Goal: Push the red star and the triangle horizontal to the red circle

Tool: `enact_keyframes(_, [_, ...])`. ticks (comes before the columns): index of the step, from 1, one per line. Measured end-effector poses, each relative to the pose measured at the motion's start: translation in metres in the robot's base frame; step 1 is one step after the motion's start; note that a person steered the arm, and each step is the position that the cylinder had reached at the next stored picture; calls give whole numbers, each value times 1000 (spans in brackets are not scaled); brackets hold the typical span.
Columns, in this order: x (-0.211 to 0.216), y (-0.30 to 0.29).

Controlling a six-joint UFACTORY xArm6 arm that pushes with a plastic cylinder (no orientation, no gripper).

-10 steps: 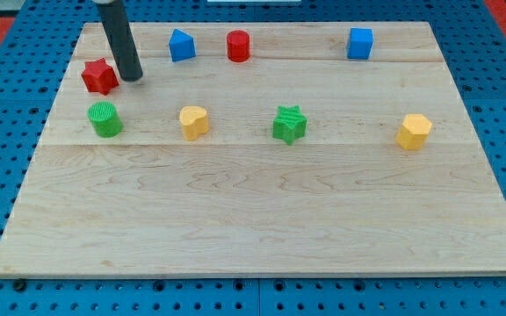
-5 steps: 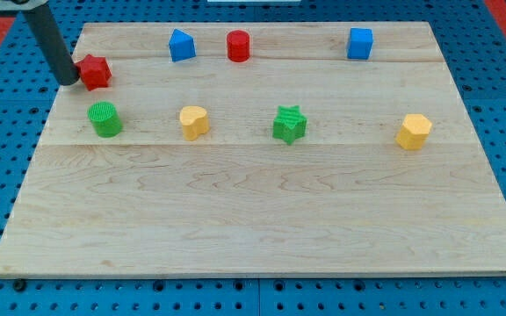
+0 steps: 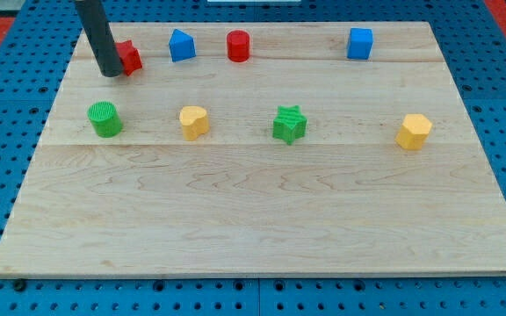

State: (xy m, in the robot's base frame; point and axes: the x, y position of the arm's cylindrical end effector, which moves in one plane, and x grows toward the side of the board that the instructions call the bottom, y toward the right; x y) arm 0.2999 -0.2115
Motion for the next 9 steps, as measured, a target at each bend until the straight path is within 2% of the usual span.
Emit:
enact_keyframes(5, [-22, 13])
enact_keyframes(7, [-16, 24])
enact_keyframes(8, [25, 66])
enact_keyframes(9, [31, 203])
